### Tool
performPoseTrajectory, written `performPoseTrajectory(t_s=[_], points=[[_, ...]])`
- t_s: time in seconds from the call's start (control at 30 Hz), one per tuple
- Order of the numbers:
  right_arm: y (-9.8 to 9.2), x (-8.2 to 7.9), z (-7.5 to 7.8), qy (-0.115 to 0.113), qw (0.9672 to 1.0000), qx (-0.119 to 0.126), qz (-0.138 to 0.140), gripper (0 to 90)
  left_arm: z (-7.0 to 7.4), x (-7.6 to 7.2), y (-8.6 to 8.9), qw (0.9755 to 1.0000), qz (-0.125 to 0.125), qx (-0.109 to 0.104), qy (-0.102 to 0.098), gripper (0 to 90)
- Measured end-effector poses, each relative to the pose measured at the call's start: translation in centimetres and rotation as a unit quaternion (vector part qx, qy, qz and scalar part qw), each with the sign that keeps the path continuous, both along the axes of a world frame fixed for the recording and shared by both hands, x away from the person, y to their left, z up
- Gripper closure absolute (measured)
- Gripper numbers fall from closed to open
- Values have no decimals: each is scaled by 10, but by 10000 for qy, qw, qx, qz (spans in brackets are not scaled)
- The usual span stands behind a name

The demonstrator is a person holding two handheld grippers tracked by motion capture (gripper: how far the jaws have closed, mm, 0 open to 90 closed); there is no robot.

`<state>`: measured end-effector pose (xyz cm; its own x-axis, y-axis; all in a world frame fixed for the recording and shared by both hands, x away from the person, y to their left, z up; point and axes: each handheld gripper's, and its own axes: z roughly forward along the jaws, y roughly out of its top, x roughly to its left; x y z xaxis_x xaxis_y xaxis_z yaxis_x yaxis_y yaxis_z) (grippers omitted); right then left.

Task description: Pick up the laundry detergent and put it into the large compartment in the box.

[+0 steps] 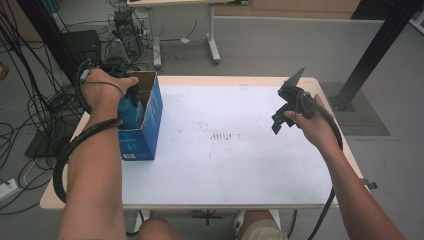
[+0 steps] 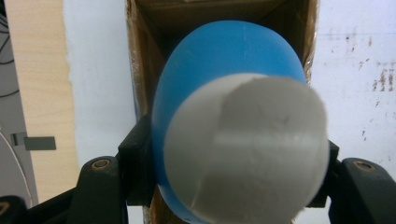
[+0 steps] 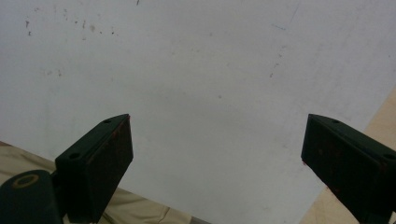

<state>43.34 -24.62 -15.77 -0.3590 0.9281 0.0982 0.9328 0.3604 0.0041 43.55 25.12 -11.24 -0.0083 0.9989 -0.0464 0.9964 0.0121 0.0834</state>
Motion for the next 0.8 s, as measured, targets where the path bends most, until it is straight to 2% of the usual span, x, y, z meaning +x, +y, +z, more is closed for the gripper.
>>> performPoseTrajectory(t_s=[0.27, 0.8], points=[[2, 1, -3, 25, 10000, -1, 2, 87, -14, 0, -1, 10000, -26, -28, 47, 374], [2, 0, -5, 25, 10000, 4, 3, 87, -29, -3, -2, 10000, -18, -12, 58, 374]])
